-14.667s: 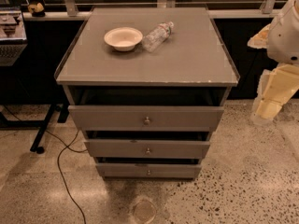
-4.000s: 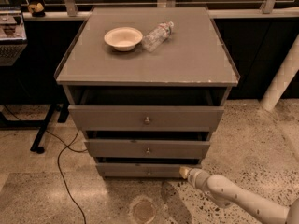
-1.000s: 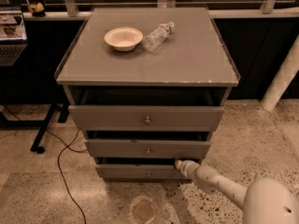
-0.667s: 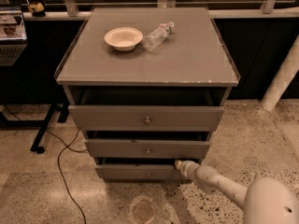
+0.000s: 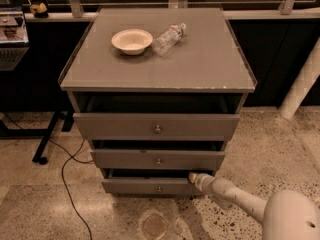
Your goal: Open bottom drawer
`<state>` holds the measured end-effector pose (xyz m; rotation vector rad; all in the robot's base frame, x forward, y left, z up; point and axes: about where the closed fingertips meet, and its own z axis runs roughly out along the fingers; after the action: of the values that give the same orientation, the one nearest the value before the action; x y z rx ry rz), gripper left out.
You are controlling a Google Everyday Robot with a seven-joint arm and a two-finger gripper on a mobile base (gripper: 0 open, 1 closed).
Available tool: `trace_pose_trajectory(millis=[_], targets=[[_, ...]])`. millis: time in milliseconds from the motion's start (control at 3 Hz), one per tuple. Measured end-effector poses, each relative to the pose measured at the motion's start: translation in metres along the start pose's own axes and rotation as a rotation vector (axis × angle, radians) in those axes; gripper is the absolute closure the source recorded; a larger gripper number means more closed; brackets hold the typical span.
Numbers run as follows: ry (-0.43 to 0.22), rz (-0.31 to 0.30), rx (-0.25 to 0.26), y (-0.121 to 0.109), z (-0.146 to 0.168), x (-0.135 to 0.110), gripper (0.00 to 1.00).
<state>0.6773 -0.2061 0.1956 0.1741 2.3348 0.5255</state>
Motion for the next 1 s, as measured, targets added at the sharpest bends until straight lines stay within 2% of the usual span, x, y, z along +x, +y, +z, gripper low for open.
trace_pose_trajectory(millis=[333, 667, 1000], targets=[[0.031, 0.032, 0.016, -0.006, -0.008, 0.012, 1.00], [0.031, 0.032, 0.016, -0.005, -0.009, 0.011, 1.00], [0.088, 0.078, 0.045, -0.014, -0.023, 0.036, 1.00]])
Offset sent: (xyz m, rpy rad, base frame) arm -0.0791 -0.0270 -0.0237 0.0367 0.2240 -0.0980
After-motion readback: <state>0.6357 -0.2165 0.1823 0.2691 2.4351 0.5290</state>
